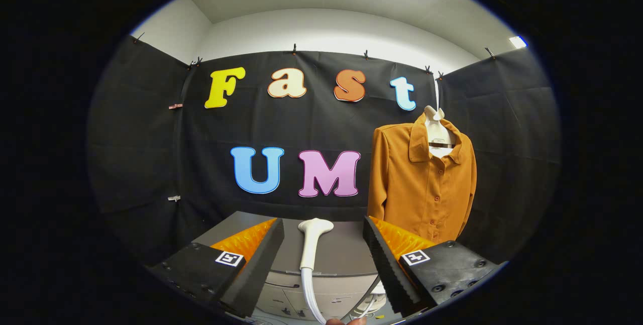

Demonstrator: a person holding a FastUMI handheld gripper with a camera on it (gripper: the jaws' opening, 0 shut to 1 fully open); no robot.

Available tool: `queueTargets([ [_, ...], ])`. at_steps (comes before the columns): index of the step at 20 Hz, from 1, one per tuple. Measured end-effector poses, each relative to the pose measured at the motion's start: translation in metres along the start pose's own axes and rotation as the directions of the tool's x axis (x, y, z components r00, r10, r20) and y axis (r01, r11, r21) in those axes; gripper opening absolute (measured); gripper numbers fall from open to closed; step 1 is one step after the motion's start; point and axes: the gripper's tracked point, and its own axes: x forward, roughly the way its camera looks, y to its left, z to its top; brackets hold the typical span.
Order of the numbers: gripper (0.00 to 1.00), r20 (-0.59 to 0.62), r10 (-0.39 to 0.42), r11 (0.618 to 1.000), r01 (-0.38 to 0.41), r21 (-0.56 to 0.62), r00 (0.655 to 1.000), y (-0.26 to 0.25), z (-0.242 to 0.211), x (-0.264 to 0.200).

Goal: Iron the clothes twice with a garment steamer, once on the left side and once on the right side.

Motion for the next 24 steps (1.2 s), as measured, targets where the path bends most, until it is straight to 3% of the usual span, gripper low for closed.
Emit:
queueTargets([
  [11,0.98,-0.007,-0.006,1.000,0.006,0.010,1.000,0.002,-0.003,-0.004],
  [15,0.98,-0.127,-0.002,1.000,0.003,0.007,0.992,0.004,-0.038,0.012],
  [18,0.98,-0.277,0.021,0.999,-0.008,0.048,0.961,0.011,-0.085,0.037],
  [24,1.00,-0.500,0.034,0.997,0.003,0.073,0.865,0.025,-0.174,0.099],
])
